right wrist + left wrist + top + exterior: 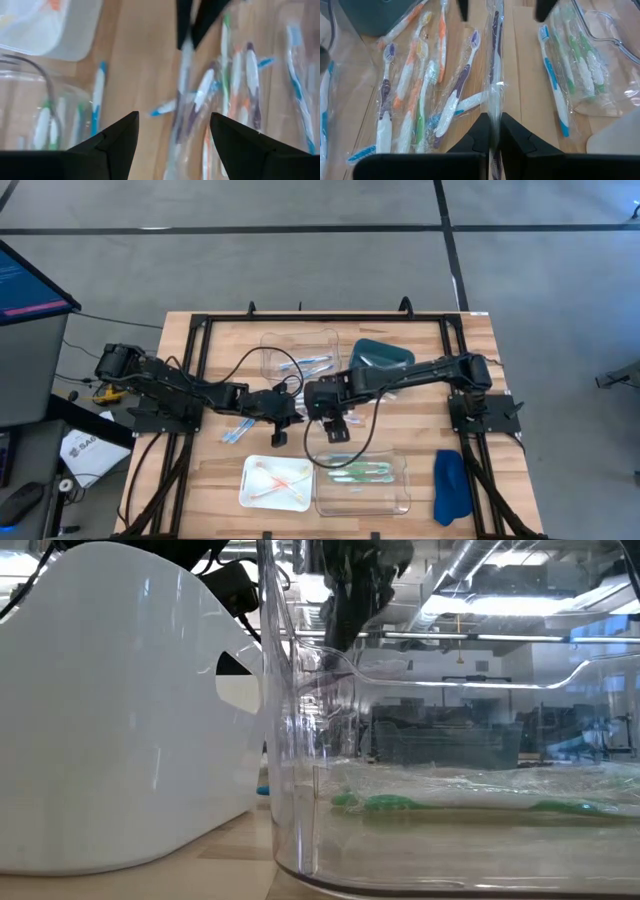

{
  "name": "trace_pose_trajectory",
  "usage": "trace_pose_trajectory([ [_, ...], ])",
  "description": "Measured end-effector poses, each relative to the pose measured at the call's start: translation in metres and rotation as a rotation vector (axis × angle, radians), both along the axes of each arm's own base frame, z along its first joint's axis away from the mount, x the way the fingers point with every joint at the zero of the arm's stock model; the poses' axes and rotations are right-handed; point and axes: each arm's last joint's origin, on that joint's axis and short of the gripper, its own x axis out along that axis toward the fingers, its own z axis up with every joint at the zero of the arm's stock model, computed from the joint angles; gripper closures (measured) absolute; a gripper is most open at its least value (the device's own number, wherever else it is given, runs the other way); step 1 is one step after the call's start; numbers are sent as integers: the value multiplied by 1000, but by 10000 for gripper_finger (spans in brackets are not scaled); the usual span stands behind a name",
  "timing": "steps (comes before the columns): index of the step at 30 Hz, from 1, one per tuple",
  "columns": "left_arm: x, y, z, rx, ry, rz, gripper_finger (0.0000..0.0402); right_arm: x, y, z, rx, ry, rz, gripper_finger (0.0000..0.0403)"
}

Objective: Pick & Place Toothbrushes
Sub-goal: Put the purple toothbrush into the green bin

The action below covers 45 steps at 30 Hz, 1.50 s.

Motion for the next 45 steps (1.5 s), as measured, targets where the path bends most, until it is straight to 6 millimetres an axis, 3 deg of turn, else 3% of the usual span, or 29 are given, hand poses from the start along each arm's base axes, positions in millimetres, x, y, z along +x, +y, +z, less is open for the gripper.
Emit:
trace_pose_trajectory([
  [16,0,0,0,-1,0,-1,390,1,-7,-2,4,-1,-15,163],
  [21,0,0,0,-1,1,0,390,4,-5,-19,-3,59,-11,163],
  [24,0,0,0,0,4,-2,390,6,-4,-12,3,16,-7,163],
  [45,0,-1,0,-6,5,-11,390,7,-6,-14,4,10,-16,163],
])
